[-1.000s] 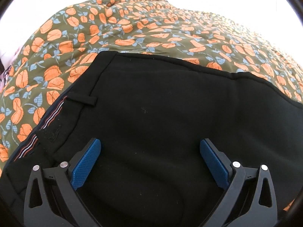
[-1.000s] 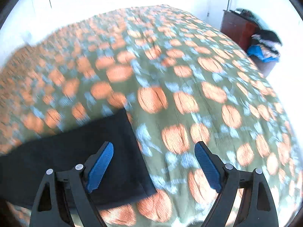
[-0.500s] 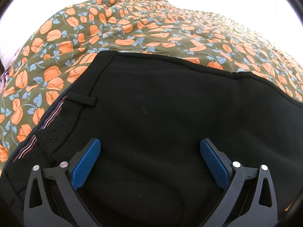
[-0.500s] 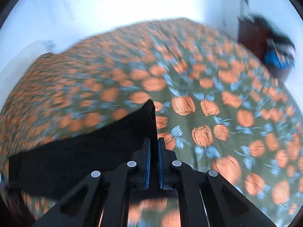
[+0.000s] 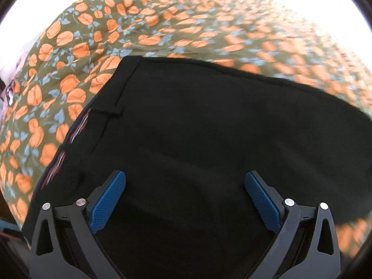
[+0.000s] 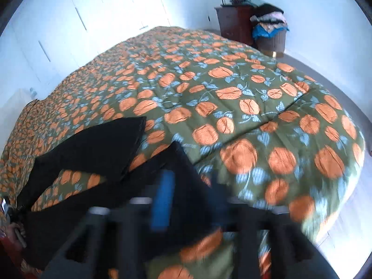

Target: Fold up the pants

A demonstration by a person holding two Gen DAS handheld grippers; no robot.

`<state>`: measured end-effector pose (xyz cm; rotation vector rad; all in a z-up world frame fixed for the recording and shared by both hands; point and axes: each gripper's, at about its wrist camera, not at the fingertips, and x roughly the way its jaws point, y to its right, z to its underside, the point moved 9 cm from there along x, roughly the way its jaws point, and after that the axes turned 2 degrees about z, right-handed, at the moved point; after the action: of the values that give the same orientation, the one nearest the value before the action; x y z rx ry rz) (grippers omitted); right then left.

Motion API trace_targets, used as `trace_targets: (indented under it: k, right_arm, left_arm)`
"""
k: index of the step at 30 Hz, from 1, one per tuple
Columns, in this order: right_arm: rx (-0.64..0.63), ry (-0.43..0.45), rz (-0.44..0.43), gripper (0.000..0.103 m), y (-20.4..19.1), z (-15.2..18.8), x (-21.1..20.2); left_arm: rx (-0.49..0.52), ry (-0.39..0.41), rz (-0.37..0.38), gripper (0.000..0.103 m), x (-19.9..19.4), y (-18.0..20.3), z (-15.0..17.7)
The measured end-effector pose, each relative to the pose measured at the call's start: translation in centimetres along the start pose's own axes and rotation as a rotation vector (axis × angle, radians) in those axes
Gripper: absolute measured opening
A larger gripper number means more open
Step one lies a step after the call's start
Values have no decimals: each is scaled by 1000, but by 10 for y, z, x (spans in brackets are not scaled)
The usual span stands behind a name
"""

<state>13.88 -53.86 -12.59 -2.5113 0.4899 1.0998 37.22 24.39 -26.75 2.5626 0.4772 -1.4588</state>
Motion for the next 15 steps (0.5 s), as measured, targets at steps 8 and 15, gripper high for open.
trace_targets:
  k: [8,15]
  right_arm:
    - [-189,-95,-388,79,-159,74,0]
    - [-247,-257,-384,78,-164,127,40]
  left_arm:
    - [179,25,288,102,-109,74,134]
    - [235,-49,249,102,-105,68,180]
